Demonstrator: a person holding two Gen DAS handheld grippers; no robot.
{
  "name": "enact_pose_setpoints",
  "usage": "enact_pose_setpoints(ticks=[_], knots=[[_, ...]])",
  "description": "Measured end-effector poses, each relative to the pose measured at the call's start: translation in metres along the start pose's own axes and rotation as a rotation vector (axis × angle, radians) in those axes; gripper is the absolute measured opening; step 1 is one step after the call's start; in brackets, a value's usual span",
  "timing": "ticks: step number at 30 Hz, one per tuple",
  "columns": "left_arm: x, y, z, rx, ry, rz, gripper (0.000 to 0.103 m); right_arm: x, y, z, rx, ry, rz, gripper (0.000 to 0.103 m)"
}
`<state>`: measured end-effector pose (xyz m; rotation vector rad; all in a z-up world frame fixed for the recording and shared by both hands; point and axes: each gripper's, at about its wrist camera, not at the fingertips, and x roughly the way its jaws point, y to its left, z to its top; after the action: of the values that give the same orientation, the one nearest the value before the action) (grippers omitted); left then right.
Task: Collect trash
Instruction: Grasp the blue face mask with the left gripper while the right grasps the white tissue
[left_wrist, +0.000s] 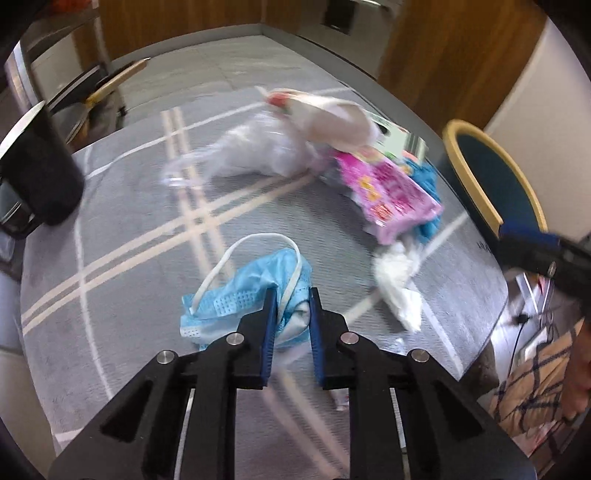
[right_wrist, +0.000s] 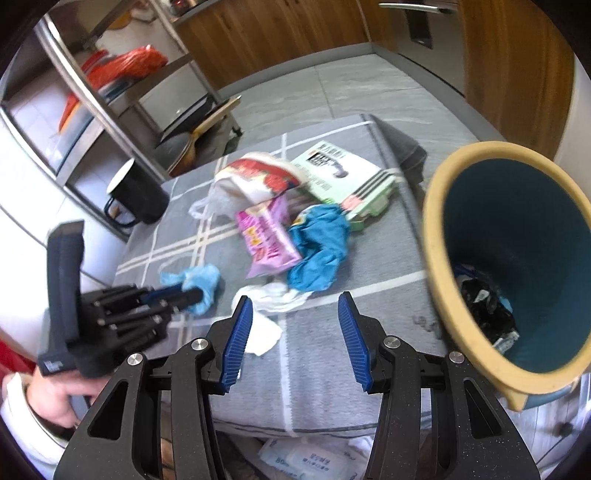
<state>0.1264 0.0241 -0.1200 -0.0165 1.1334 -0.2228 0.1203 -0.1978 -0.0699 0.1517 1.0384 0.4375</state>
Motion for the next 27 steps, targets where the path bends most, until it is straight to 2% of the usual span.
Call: enact_pose_setpoints(ticks=[5,8,12,15,17,20,22,27], knots=[[-0.01,0.03,-0.001,-0.121,-0.027,0.005,0.016,0.02,0.026,-0.003,-0.088,0.027,-0.012,0.051],[-0.013,0.041,-0.002,-0.168,-0.043,0.004,0.016,0.034,0.047,-0.006,-0.177,0.041,-0.028,0.046],[-0.014,0.044,-0.004,-0.183,-0.052,-0.003,0.016,0.053,0.067,-0.009,-0.29,0.05,-0.08,0.044],[-0.016,0.04,-0.004,-0.183,-0.058,-0.012,0.016,0.065,0.069,-0.012,-0.322,0.067,-0.108,0.043],[-0.017,0.037,-0.002,-0.179,-0.063,-0.017,0.016,0.073,0.066,-0.014,-0.333,0.082,-0.123,0.037],[-0.02,0.035,0.0,-0.175,-0.073,-0.023,0.016,0.076,0.06,-0.017,-0.324,0.087,-0.103,0.025],[-0.022,0.035,0.0,-0.174,-0.08,-0.027,0.016,0.071,0.057,-0.015,-0.307,0.084,-0.076,0.012],[-0.028,0.035,0.004,-0.176,-0.103,-0.034,0.016,0.051,0.049,-0.009,-0.221,0.057,0.031,0.01]])
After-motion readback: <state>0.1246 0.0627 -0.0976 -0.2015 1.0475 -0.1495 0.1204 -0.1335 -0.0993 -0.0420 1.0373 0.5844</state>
